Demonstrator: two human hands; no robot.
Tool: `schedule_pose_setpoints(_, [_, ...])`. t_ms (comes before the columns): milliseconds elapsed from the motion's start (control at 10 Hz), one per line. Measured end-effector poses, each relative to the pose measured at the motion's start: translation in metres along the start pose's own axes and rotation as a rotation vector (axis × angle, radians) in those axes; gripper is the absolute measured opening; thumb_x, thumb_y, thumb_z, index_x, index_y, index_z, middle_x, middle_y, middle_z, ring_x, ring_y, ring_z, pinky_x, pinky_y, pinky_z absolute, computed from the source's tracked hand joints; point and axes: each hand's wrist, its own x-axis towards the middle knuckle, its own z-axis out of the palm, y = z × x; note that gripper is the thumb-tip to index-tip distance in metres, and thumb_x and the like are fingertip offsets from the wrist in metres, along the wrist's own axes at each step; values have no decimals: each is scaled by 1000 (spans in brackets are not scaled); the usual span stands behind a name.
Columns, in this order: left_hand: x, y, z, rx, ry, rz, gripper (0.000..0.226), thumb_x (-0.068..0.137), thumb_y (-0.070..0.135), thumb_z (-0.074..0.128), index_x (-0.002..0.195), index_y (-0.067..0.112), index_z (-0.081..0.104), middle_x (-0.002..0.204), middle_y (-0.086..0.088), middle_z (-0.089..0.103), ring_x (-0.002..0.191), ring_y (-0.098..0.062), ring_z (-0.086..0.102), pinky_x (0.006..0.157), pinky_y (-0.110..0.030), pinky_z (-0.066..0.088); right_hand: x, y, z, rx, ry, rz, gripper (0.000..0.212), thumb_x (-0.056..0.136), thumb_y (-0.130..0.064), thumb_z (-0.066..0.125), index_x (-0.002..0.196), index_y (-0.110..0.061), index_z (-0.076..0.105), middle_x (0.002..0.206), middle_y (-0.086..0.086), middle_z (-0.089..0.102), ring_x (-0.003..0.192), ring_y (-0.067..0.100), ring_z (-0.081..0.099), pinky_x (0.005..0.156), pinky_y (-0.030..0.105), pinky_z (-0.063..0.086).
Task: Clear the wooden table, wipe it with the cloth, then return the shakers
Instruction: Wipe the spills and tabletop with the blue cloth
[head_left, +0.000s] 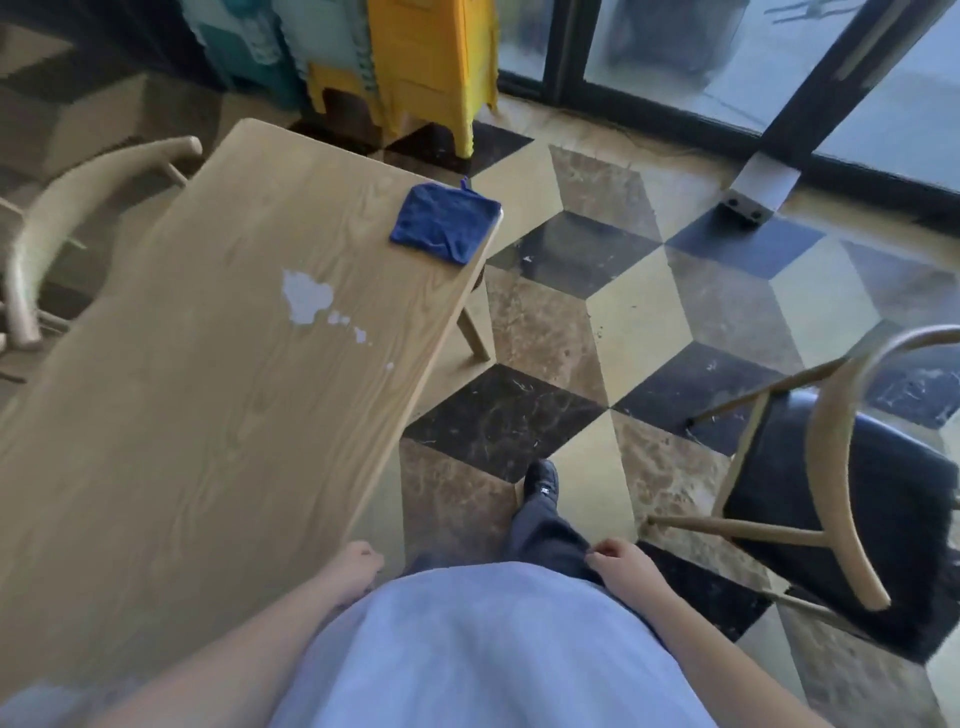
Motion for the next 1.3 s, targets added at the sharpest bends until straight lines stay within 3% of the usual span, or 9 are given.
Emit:
schedule_pose_setpoints(200, [4,108,14,-256,163,10,20,86,14,50,67,16,47,60,-7,48,57,-19,43,59,-29,32,64,-36,-108,-73,-193,63,20,80,-31,68,94,-16,69,85,5,70,67,19,65,59,30,49])
schedule_pose_setpoints(300, [-3,155,18,-268,63,93,15,81,32,48,72,23,56,68,-5,61,63,-24,56,61,-33,49,94,-54,-141,-169,-255,70,17,87,-22,63,90,-5,63,77,10,61,55,20,53,47,26,41])
schedule_pose_setpoints(400, [-28,196,10,-277,-40,151,17,90,29,47,80,18,54,73,-2,60,62,-18,56,56,-25,44,113,-85,-157,-223,-205,102,16,93,-16,59,96,-2,64,77,10,62,58,21,55,53,26,40])
schedule_pose_setpoints(700, [33,134,-53,-380,226,-101,26,87,15,52,63,17,42,69,-6,56,75,-24,54,69,-32,40,130,-206,-130,-246,-183,33,16,92,-24,58,98,-10,63,84,7,68,70,20,63,65,30,48])
schedule_pose_setpoints(800, [59,113,-79,-468,328,-171,15,87,16,57,74,10,51,97,-26,67,97,-38,64,82,-39,50,117,-253,-117,-632,-260,-104,15,95,-28,52,97,-19,63,97,-1,65,89,13,60,76,23,42])
schedule_pose_setpoints(900, [74,109,-93,-520,520,-234,21,81,21,64,94,5,60,101,-23,67,99,-40,62,83,-43,52,165,-285,-121,-825,-255,-161,34,95,-45,51,121,-25,61,105,-9,61,95,7,58,78,18,40])
schedule_pose_setpoints(1000, [62,111,-101,-410,707,-258,17,75,24,66,84,15,54,95,-13,56,95,-39,53,77,-42,47,184,-354,-138,-967,-182,-144,32,92,-52,56,109,-25,62,98,-6,62,86,11,63,70,20,48])
schedule_pose_setpoints(1100, [58,112,-95,-362,737,-249,32,72,21,70,102,15,60,113,-15,52,102,-41,49,85,-45,45,172,-411,-128,-871,-54,-171,29,97,-18,49,120,-7,63,120,16,65,107,32,63,90,32,53])
schedule_pose_setpoints(1300, [58,122,-88,-422,698,-318,59,71,19,74,128,20,61,139,-17,46,115,-46,49,89,-53,48,194,-501,-109,-861,79,-545,42,87,-23,51,129,-19,54,131,5,48,100,26,58,78,34,48])
